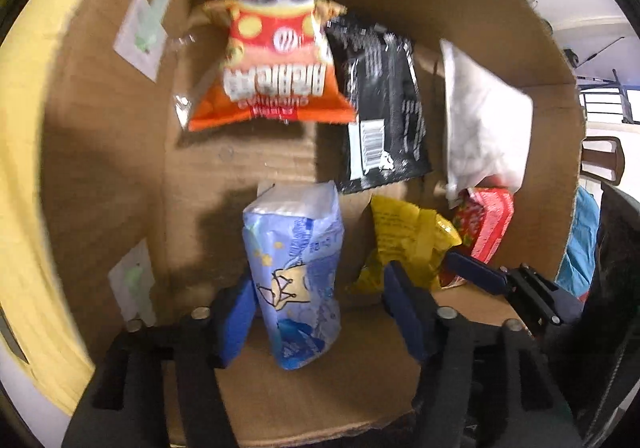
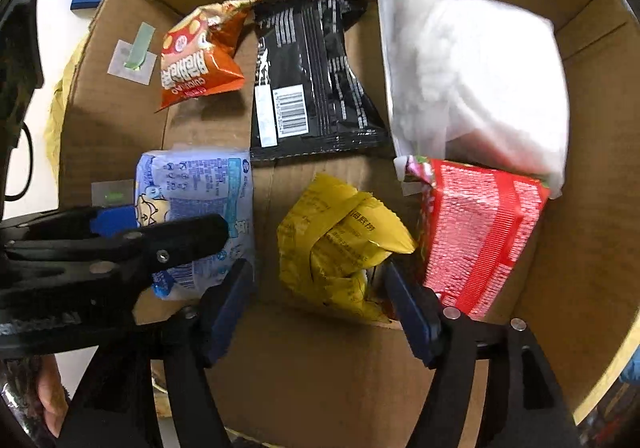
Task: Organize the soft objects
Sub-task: 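Open both tools and lift them out of the box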
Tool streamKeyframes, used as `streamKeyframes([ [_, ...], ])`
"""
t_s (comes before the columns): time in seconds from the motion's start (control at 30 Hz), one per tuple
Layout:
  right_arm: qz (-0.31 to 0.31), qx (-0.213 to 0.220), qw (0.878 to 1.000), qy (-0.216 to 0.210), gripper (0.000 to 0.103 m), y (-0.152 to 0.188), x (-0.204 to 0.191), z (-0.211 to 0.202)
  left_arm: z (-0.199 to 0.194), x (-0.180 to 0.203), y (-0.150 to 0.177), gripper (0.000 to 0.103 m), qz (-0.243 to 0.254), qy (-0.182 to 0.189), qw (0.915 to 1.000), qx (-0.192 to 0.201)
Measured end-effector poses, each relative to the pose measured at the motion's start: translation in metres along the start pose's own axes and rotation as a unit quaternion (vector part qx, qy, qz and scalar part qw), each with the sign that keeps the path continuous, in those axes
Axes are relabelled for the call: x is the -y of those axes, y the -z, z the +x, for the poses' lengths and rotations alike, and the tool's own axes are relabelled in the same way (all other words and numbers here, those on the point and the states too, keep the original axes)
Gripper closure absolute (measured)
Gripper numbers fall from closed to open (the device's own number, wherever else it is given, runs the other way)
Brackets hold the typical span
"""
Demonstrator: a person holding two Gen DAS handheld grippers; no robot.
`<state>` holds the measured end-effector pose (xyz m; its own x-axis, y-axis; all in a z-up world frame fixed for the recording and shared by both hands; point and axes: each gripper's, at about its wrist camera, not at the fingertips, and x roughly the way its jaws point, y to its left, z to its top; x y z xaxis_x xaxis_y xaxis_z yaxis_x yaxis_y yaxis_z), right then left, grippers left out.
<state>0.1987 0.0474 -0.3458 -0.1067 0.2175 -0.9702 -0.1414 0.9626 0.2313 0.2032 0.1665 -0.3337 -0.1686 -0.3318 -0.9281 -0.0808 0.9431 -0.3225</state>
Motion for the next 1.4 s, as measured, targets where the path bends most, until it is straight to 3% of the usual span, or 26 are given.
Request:
streamKeyframes([
  [0.17, 0.003, 0.012, 1.0, 0.018, 0.013, 0.011, 0.003, -0.019, -0.023, 0.009, 0.008, 0.014, 0.004, -0.013, 0.9993, 0.035],
  [0.23, 0.005, 0.018, 0.999, 0.027, 0.011, 0.014, 0.008, -0.027, -0.029, 0.012, 0.014, 0.003, 0.008, -0.025, 0.9987, 0.044],
  [0.37, 0.015, 0.035, 0.998, 0.046, 0.001, 0.023, 0.021, -0.044, -0.042, 0.024, 0.026, 0.001, 0.025, -0.071, 0.9938, 0.081],
  [0.6, 0.034, 0.068, 0.993, 0.087, 0.001, 0.034, 0.033, -0.069, -0.061, 0.024, 0.043, 0.0, 0.029, -0.092, 0.9866, 0.132],
  [0.83, 0.052, 0.086, 0.991, 0.091, 0.001, 0.041, 0.04, -0.086, -0.061, 0.032, 0.044, 0.0, 0.024, -0.108, 0.9815, 0.157],
  [1.0, 0.056, 0.099, 0.989, 0.091, 0.001, 0.047, 0.04, -0.098, -0.077, 0.037, 0.052, 0.0, 0.028, -0.14, 0.9721, 0.186],
  [1.2, 0.058, 0.127, 0.986, 0.089, 0.001, 0.066, 0.039, -0.131, -0.104, 0.043, 0.069, 0.0, 0.018, -0.142, 0.9652, 0.219],
  [1.4, 0.052, 0.172, 0.98, 0.09, 0.001, 0.106, 0.028, -0.194, -0.153, 0.067, 0.112, 0.0, 0.024, -0.135, 0.9547, 0.264],
])
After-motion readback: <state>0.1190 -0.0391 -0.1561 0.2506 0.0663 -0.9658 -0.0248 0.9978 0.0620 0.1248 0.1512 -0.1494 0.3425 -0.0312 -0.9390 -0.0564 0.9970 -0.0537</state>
